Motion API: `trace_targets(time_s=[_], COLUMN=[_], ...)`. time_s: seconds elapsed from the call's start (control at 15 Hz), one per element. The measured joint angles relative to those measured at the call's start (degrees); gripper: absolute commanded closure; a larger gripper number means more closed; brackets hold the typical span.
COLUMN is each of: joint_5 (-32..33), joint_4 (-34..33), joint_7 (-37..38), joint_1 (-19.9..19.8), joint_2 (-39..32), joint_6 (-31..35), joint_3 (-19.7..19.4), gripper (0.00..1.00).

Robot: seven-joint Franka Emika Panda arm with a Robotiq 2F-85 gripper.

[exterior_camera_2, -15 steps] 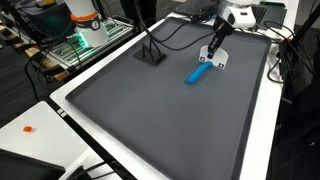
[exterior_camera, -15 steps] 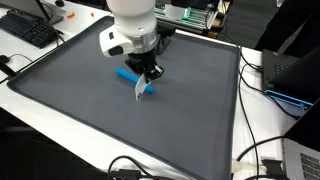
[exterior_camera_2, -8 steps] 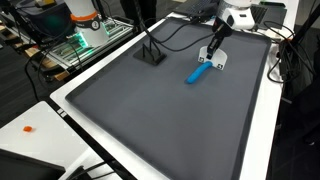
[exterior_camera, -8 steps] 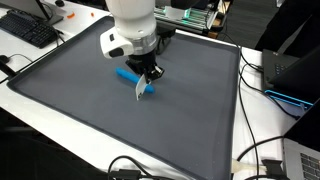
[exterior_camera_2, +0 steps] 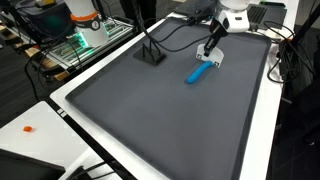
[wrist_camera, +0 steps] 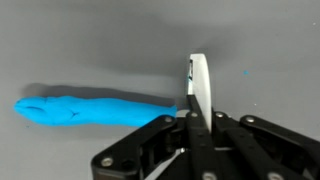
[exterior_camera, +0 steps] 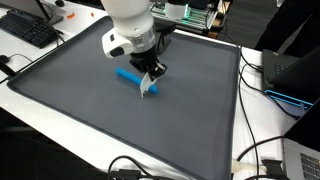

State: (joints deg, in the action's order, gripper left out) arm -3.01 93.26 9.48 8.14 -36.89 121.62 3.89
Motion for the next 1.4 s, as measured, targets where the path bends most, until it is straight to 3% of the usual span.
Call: trace_targets(time_s=[0.53, 1.4], joint_5=[-2.31, 0.42], joint_4=[1.89, 3.89], joint_7=[-3.88, -3.99], joint_1=[-0.19, -1.11], joint_2=[2.22, 7.57], joint_6=[0.05, 0.3], joint_3=[1.93, -1.25], gripper=[0.99, 0.99])
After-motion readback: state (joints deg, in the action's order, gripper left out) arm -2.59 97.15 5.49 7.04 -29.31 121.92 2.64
